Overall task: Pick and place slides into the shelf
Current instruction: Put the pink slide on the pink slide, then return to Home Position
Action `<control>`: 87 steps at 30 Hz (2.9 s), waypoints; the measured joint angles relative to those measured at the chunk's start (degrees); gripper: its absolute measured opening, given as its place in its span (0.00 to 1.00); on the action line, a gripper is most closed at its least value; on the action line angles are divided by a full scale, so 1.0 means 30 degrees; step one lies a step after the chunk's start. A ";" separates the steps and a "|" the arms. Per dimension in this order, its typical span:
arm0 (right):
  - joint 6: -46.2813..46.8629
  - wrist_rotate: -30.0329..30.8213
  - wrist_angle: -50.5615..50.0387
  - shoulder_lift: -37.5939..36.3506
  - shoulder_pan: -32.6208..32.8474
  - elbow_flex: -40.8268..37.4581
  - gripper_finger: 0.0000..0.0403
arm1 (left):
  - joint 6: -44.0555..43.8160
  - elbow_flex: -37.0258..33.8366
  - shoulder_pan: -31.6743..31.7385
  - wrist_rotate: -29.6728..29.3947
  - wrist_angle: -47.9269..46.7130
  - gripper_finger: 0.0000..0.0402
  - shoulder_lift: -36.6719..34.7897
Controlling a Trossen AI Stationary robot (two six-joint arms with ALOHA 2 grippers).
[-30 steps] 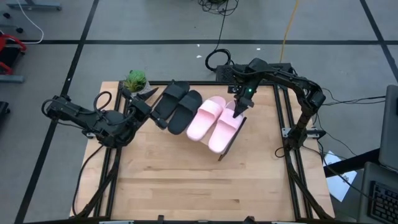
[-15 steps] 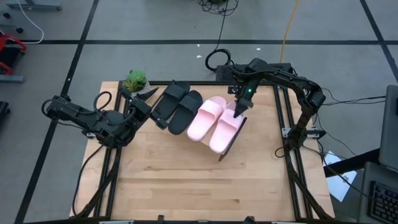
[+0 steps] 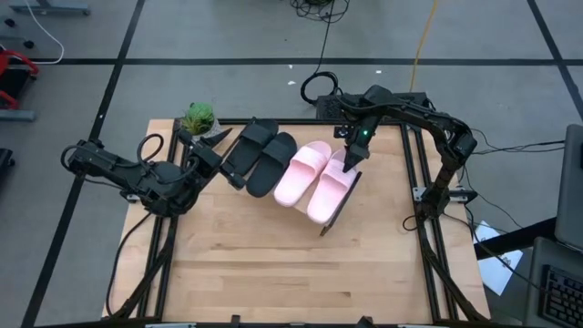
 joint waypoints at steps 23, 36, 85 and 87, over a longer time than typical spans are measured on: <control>0.1192 0.1010 0.0006 -0.1302 -0.0036 0.0000 0.35 | -0.0002 0.0000 0.0000 0.0007 0.0007 0.40 0.0000; 0.1204 0.1931 0.0002 -0.1326 -0.0044 0.0007 0.35 | -0.0002 0.0000 -0.0007 0.0007 0.0007 0.40 0.0000; 1.0087 0.1696 1.0760 -2.0549 -0.1749 -0.2819 0.35 | -1.1019 0.0014 -0.9495 0.1696 -0.8141 0.40 -0.3541; 1.0953 0.0109 1.2958 -2.1144 -0.1749 -0.4651 0.35 | -1.3674 0.0007 -0.8530 0.3855 -0.9729 0.40 -0.3217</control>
